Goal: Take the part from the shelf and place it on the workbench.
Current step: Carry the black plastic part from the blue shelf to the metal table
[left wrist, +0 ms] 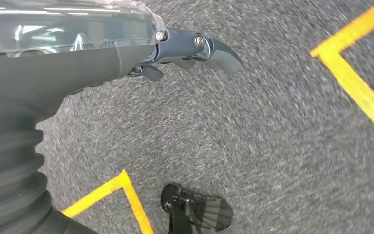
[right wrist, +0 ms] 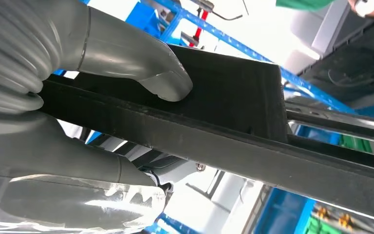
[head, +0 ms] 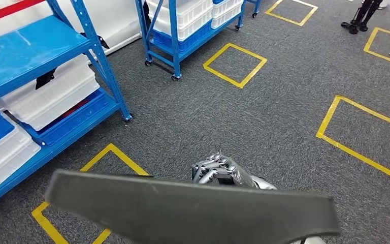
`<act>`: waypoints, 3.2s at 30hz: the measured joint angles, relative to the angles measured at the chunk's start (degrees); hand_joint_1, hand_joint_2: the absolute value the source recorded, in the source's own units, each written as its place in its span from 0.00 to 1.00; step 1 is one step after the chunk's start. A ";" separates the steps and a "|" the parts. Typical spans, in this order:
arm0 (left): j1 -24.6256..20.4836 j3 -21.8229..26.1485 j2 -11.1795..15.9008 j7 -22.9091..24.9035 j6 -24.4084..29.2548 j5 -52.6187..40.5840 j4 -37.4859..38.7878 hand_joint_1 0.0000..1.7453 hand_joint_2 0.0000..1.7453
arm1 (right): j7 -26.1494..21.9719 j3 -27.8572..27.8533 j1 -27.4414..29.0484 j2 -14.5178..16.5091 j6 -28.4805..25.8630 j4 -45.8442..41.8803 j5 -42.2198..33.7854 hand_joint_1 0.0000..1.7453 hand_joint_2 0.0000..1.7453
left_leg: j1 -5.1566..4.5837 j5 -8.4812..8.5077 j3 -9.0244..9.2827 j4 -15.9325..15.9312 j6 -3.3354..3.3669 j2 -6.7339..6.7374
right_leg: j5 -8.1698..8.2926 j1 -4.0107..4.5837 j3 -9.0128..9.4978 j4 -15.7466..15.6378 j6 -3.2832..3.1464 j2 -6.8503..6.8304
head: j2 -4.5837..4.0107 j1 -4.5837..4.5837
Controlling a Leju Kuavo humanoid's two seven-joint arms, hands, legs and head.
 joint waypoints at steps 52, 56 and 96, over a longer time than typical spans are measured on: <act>-0.10 0.67 -1.29 -1.18 -0.56 3.53 0.00 0.00 1.00 | 2.30 -2.89 1.55 4.84 0.38 -2.49 2.03 1.00 1.00 | 0.57 0.39 -0.55 -0.01 1.00 -5.70 | -2.03 0.61 -2.75 3.60 -0.20 5.94 | 0.00 0.00; 0.31 1.34 -1.30 -1.02 -0.37 4.13 0.00 0.00 1.00 | 2.23 -2.91 1.86 4.85 0.78 -2.17 1.90 1.00 1.00 | 0.18 0.27 -0.67 0.00 1.29 -2.89 | -6.56 0.19 -8.06 15.11 0.31 3.71 | 0.00 0.01; 0.41 2.11 -2.68 -2.15 -0.74 3.95 0.02 0.00 1.00 | 0.64 -2.38 3.15 3.01 -0.73 0.26 -1.26 1.00 1.00 | -0.01 -1.34 -0.13 0.74 -0.85 0.10 | -0.46 0.75 1.08 -1.85 -1.26 1.62 | 0.00 0.00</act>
